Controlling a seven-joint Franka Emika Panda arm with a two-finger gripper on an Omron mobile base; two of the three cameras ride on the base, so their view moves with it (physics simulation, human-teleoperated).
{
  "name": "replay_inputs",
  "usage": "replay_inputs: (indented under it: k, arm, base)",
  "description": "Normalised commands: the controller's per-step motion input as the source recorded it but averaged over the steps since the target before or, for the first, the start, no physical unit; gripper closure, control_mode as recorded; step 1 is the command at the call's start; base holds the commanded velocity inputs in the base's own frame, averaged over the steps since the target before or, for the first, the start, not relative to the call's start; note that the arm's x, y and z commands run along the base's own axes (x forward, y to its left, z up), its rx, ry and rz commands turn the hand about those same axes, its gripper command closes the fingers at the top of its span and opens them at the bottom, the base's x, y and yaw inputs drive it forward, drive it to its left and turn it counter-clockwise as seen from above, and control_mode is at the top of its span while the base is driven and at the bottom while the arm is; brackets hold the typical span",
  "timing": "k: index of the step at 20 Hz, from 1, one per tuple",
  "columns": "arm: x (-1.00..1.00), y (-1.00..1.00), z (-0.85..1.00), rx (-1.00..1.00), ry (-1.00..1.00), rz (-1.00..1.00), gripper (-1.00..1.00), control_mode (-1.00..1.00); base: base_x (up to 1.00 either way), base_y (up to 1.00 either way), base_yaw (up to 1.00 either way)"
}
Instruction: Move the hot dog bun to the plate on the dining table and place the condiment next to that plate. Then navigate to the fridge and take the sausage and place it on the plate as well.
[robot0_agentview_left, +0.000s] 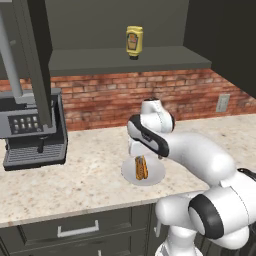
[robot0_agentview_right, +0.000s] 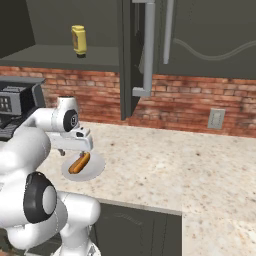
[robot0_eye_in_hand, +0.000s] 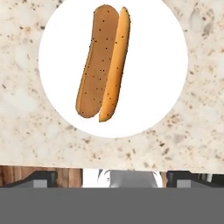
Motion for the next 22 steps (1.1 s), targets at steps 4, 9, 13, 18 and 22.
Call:
replay_inputs:
  k: [4, 9, 13, 18, 22]
  arm:
    - [0.09, 0.0, -0.36, 0.06, 0.0, 0.0, -1.0, -1.0]
    - [0.24, 0.0, -0.27, 0.08, 0.0, 0.0, -1.0, -1.0]
    - [0.31, -0.01, -0.13, 0.03, 0.06, 0.0, -1.0, -1.0]
    - [0.37, 0.0, -0.12, 0.0, 0.1, 0.0, -1.0, -1.0]
    - [0.25, 0.01, -0.24, 0.0, 0.04, 0.0, -1.0, -1.0]
  base:
    - [0.0, 0.0, 0.0]
    - [0.0, 0.0, 0.0]
    - [0.0, 0.0, 0.0]
    - [0.0, 0.0, 0.0]
    - [0.0, 0.0, 0.0]
